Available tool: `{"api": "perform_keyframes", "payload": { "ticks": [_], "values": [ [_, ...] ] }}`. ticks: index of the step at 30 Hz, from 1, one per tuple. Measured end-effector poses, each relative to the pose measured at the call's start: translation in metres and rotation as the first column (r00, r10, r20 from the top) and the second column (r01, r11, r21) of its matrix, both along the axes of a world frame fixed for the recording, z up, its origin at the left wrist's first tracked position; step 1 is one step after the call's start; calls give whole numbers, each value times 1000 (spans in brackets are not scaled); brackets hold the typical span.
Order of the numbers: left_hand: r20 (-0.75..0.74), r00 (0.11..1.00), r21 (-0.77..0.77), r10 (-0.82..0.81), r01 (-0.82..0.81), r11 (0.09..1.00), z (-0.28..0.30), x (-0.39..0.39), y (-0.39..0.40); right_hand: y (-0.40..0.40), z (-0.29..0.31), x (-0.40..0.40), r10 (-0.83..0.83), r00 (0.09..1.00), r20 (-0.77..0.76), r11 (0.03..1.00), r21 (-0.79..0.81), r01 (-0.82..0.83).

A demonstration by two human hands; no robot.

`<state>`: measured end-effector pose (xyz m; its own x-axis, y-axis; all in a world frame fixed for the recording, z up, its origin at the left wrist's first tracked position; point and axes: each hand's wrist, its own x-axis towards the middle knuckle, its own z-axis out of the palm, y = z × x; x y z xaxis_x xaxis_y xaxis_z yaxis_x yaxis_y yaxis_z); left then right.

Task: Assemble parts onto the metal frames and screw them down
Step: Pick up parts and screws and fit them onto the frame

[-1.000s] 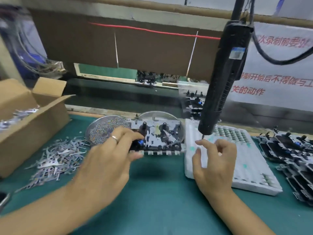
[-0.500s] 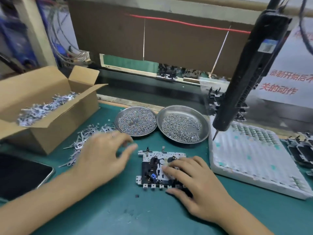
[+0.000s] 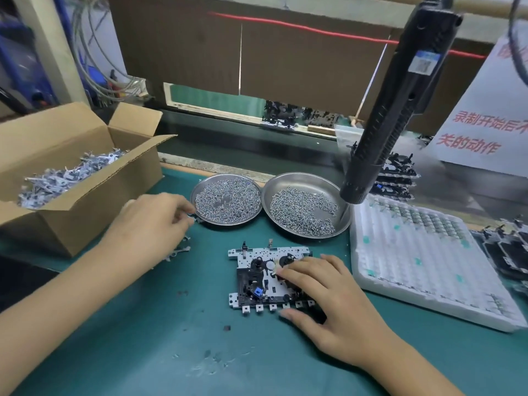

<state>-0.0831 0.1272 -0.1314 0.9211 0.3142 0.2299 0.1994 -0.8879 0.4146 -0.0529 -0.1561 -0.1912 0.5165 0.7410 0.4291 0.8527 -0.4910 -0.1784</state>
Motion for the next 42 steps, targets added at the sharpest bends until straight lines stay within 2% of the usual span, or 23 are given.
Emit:
{"api": "perform_keyframes", "payload": {
  "ticks": [3, 6, 8, 9, 11, 13, 14, 16, 18, 19, 22, 24, 27, 30, 35, 42],
  "values": [
    [-8, 997, -37, -73, 73, 997, 19, -11, -6, 1, 0, 0, 10, 1000, 4, 988, 151, -11],
    [-54, 993, 85, -107, 111, 990, 25, -17, -17, 3, 0, -1, -7, 1000, -3, 951, 309, 7],
    [-25, 983, 81, -184, 185, 979, 22, -18, -26, 5, -1, -1, -11, 1000, -23, 927, 373, 19],
    [0, 960, 32, -280, 279, 960, 21, -17, -33, 6, 0, 0, -9, 999, -38, 919, 394, 23],
    [41, 865, -17, -501, 502, 865, 17, -15, -49, 11, 4, 3, 4, 994, -106, 903, 427, 42],
    [52, 746, 122, -663, 655, 746, 8, -11, -62, 15, 8, 8, 25, 980, -197, 906, 418, 61],
    [55, 700, 232, -712, 685, 691, 2, -9, -67, 17, 9, 10, 27, 974, -225, 921, 385, 64],
    [103, 667, 338, -738, 675, 656, -10, -3, -71, 16, 8, 14, 23, 972, -235, 944, 326, 56],
    [164, 631, 336, -758, 687, 644, -21, 1, -70, 13, 5, 15, 24, 967, -253, 931, 357, 71],
    [173, 626, 280, -761, 709, 647, -25, 0, -70, 12, 4, 14, 26, 960, -278, 916, 391, 89],
    [265, 662, 25, -701, 722, 692, -35, -3, -69, 14, 1, 12, 33, 932, -361, 877, 458, 146],
    [305, 725, -151, -617, 677, 720, -36, -6, -73, 17, 1, 11, 33, 922, -387, 864, 475, 168],
    [299, 822, -306, -485, 564, 767, -32, -10, -77, 17, 1, 10, 31, 926, -376, 864, 476, 165],
    [235, 869, -367, -436, 495, 787, -31, -12, -77, 16, 1, 8, 43, 941, -337, 870, 475, 131],
    [125, 886, -519, -447, 443, 731, -32, -15, -75, 12, -1, 4, 75, 959, -273, 905, 423, 50],
    [97, 904, -528, -417, 402, 748, -30, -18, -77, 9, 1, 0, 79, 972, -220, 940, 340, 0]
  ]
}}
